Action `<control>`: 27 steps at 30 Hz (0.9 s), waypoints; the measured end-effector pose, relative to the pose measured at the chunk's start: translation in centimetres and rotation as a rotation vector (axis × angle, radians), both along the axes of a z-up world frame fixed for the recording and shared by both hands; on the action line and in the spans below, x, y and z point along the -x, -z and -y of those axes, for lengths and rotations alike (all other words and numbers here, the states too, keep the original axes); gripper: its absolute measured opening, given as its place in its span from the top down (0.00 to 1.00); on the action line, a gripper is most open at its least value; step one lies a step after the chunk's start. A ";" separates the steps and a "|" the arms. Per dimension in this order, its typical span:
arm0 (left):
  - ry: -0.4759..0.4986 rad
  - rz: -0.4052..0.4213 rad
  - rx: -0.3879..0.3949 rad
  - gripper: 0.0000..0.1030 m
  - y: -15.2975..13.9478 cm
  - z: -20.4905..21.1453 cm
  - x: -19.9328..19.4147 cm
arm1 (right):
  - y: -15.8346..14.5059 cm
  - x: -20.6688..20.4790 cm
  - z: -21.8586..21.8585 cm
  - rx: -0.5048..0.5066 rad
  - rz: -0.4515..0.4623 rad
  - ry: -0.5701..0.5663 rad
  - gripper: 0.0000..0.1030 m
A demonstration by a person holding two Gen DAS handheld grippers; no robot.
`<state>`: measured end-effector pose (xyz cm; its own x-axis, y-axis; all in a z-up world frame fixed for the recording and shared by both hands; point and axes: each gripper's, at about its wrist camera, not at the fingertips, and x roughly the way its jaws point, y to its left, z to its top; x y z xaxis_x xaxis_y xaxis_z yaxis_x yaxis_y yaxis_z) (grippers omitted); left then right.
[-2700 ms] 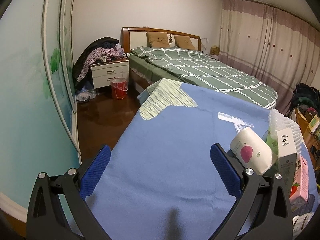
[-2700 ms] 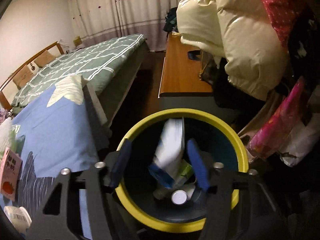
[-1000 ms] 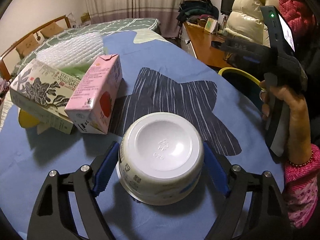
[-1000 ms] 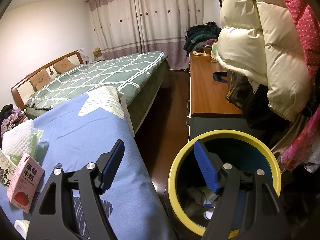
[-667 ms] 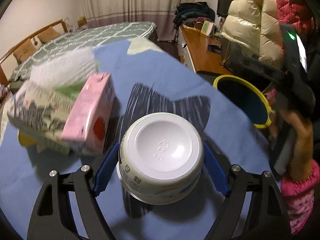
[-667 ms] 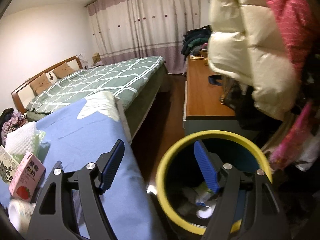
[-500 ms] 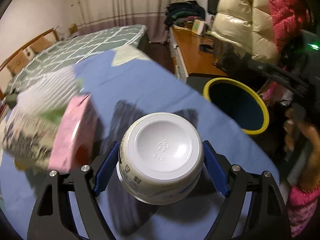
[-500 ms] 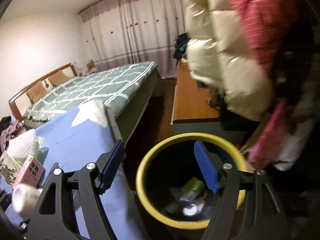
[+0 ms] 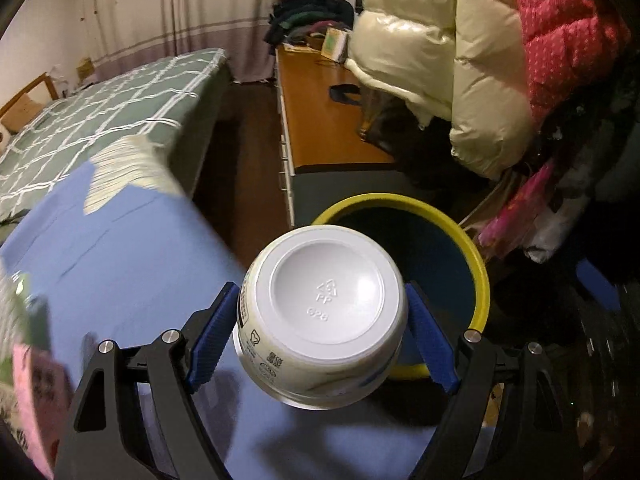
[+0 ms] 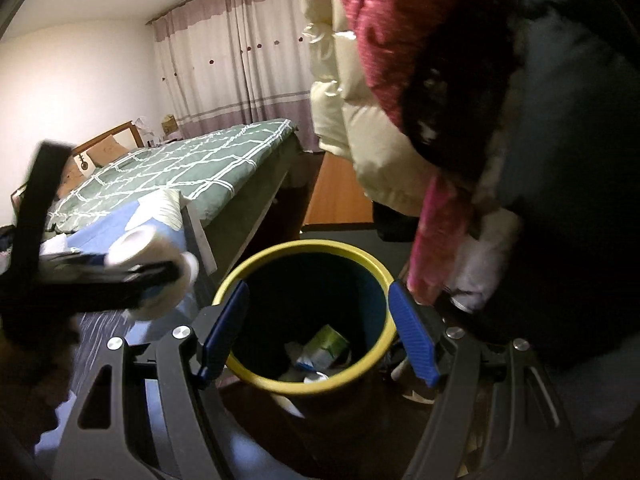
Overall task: Collect trash
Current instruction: 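Carry the white bowl with the left gripper over the bin and release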
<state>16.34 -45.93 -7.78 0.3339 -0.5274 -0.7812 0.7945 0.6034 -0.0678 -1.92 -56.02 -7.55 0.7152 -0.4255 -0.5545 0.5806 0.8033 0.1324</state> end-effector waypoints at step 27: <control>-0.428 0.229 0.211 0.05 -6.4 -21.4 1.1 | 0.1 -5.3 -6.6 -0.013 -0.040 -0.237 0.33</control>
<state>15.19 -24.50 -1.37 0.7034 -0.4445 -0.5547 0.4887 0.8691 -0.0766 3.41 -49.45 -7.66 0.7717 -0.2409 -0.5886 0.3807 0.9163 0.1240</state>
